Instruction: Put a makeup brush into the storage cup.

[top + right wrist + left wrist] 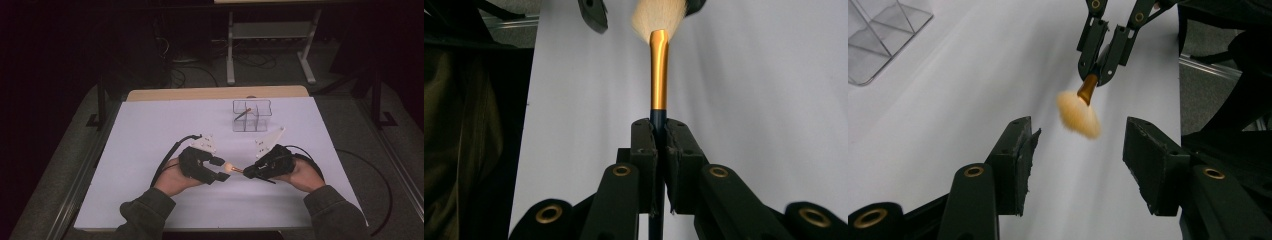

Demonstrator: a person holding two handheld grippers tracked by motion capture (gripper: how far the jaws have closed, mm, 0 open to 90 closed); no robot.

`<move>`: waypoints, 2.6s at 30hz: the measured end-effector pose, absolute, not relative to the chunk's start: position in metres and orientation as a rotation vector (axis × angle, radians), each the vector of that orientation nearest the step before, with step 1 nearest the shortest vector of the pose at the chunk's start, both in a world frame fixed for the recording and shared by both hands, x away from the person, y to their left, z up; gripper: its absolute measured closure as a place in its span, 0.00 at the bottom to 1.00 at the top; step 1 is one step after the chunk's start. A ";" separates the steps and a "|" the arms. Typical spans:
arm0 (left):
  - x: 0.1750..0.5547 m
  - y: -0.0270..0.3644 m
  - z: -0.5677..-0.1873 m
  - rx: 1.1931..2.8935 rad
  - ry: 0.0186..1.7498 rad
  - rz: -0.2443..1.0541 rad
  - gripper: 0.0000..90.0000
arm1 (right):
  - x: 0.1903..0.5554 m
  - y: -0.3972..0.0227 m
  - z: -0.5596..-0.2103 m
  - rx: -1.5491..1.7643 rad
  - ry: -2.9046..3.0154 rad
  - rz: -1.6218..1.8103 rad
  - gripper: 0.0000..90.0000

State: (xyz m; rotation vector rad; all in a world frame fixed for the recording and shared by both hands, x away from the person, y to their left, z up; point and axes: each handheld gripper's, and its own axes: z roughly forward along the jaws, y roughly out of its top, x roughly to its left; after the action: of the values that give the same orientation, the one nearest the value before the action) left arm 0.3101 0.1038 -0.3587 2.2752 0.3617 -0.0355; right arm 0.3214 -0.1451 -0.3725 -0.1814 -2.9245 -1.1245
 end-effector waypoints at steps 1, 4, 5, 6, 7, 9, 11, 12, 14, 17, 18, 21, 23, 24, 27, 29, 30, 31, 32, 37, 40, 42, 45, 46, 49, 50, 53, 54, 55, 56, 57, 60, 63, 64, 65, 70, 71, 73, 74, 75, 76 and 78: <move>0.310 0.103 -0.358 2.275 0.361 -0.038 0.50 | 0.321 -0.143 -0.372 -0.175 -2.923 -1.127 0.92; 0.310 0.101 -0.355 2.278 0.346 -0.041 0.51 | 0.320 -0.138 -0.369 -0.153 -2.929 -1.127 0.92; 0.309 0.100 -0.354 2.278 0.349 -0.047 0.52 | 0.320 -0.136 -0.368 -0.146 -2.930 -1.128 0.92; 0.310 0.100 -0.354 2.279 0.349 -0.050 0.53 | 0.320 -0.134 -0.367 -0.139 -2.931 -1.132 0.92; 0.310 0.100 -0.354 2.277 0.348 -0.054 0.54 | 0.320 -0.133 -0.367 -0.132 -2.932 -1.136 0.92; 0.310 0.100 -0.353 2.279 0.336 -0.057 0.59 | 0.319 -0.130 -0.365 -0.124 -2.933 -1.137 0.92; 0.310 0.101 -0.352 2.277 0.331 -0.067 0.65 | 0.319 -0.126 -0.364 -0.115 -2.934 -1.140 0.92; 0.310 0.101 -0.352 2.277 0.325 -0.064 0.67 | 0.319 -0.125 -0.364 -0.107 -2.936 -1.137 0.92; 0.310 0.103 -0.351 2.278 0.324 -0.067 0.73 | 0.318 -0.122 -0.364 -0.100 -2.938 -1.133 0.92; 0.311 0.105 -0.350 2.275 0.324 -0.076 0.79 | 0.317 -0.119 -0.364 -0.082 -2.945 -1.130 0.92; 0.312 0.105 -0.350 2.276 0.323 -0.075 0.81 | 0.317 -0.118 -0.364 -0.079 -2.947 -1.130 0.92; 0.312 0.106 -0.349 2.275 0.327 -0.078 0.88 | 0.316 -0.116 -0.364 -0.064 -2.951 -1.136 0.92; 0.312 0.107 -0.348 2.281 0.316 -0.079 0.90 | 0.315 -0.116 -0.365 -0.067 -2.951 -1.137 0.92; 0.312 0.106 -0.348 2.279 0.313 -0.082 0.90 | 0.315 -0.115 -0.365 -0.071 -2.948 -1.137 0.92; 0.312 0.106 -0.345 2.278 0.312 -0.102 0.92 | 0.314 -0.114 -0.365 -0.063 -2.954 -1.135 0.92; 0.311 0.104 -0.343 2.282 0.304 -0.098 0.93 | 0.313 -0.111 -0.366 -0.053 -2.963 -1.123 0.91; 0.311 0.103 -0.342 2.288 0.298 -0.091 0.93 | 0.313 -0.110 -0.367 -0.048 -2.960 -1.117 0.91; 0.310 0.103 -0.342 2.293 0.296 -0.087 0.94 | 0.313 -0.109 -0.367 -0.038 -2.967 -1.114 0.92; 0.310 0.103 -0.341 2.299 0.292 -0.085 0.94 | 0.313 -0.109 -0.367 -0.042 -2.965 -1.112 0.92; 0.310 0.103 -0.339 2.306 0.292 -0.093 0.94 | 0.312 -0.108 -0.367 -0.042 -2.958 -1.122 0.91; 0.309 0.102 -0.337 2.307 0.287 -0.089 0.94 | 0.312 -0.107 -0.366 -0.040 -2.957 -1.118 0.91; 0.309 0.102 -0.335 2.309 0.277 -0.083 0.94 | 0.312 -0.106 -0.366 -0.036 -2.956 -1.119 0.91; 0.309 0.102 -0.333 2.314 0.274 -0.082 0.94 | 0.312 -0.105 -0.365 -0.037 -2.955 -1.120 0.91; 0.309 0.102 -0.332 2.313 0.273 -0.079 0.94 | 0.312 -0.104 -0.365 -0.040 -2.952 -1.119 0.91; 0.308 0.102 -0.332 2.310 0.273 -0.080 0.94 | 0.312 -0.103 -0.364 -0.038 -2.950 -1.131 0.90; 0.308 0.101 -0.332 2.311 0.272 -0.079 0.94 | 0.312 -0.103 -0.364 -0.040 -2.950 -1.127 0.90; 0.308 0.101 -0.332 2.312 0.269 -0.078 0.94 | 0.312 -0.102 -0.362 -0.034 -2.942 -1.147 0.89; 0.307 0.101 -0.332 2.311 0.270 -0.078 0.94 | 0.312 -0.101 -0.361 -0.029 -2.942 -1.153 0.89; 0.308 0.101 -0.332 2.311 0.269 -0.079 0.94 | 0.312 -0.101 -0.360 -0.028 -2.941 -1.154 0.90; 0.308 0.101 -0.331 2.313 0.269 -0.078 0.94 | 0.312 -0.101 -0.359 -0.030 -2.942 -1.156 0.90; 0.307 0.101 -0.331 2.314 0.266 -0.077 0.94 | 0.312 -0.101 -0.359 -0.027 -2.941 -1.155 0.91; 0.307 0.101 -0.331 2.314 0.265 -0.079 0.94 | 0.312 -0.101 -0.359 -0.024 -2.934 -1.154 0.92; 0.308 0.102 -0.331 2.303 0.268 -0.072 0.90 | 0.312 -0.102 -0.359 -0.028 -2.929 -1.153 0.92; 0.308 0.102 -0.330 2.300 0.272 -0.074 0.86 | 0.312 -0.102 -0.359 -0.027 -2.929 -1.152 0.92; 0.309 0.103 -0.330 2.294 0.270 -0.075 0.84 | 0.312 -0.102 -0.359 -0.029 -2.928 -1.148 0.92; 0.308 0.108 -0.329 2.281 0.296 -0.065 0.73 | 0.314 -0.106 -0.359 -0.047 -2.930 -1.138 0.92; 0.308 0.109 -0.328 2.280 0.297 -0.060 0.68 | 0.314 -0.106 -0.359 -0.056 -2.923 -1.138 0.92; 0.307 0.110 -0.328 2.269 0.301 -0.068 0.66 | 0.315 -0.108 -0.360 -0.059 -2.934 -1.127 0.92; 0.306 0.111 -0.328 2.268 0.305 -0.063 0.66 | 0.316 -0.109 -0.360 -0.060 -2.935 -1.127 0.92; 0.307 0.112 -0.328 2.271 0.302 -0.057 0.65 | 0.316 -0.109 -0.360 -0.063 -2.934 -1.129 0.92; 0.306 0.112 -0.328 2.266 0.308 -0.054 0.64 | 0.317 -0.110 -0.360 -0.067 -2.933 -1.127 0.92; 0.306 0.114 -0.328 2.266 0.310 -0.048 0.64 | 0.317 -0.111 -0.360 -0.069 -2.934 -1.129 0.92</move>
State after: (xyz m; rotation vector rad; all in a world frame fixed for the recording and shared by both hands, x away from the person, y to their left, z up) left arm 0.3062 0.1143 -0.3277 2.2659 0.3104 -0.0477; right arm 0.3170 -0.1106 -0.3597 -0.0689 -2.9339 -1.1292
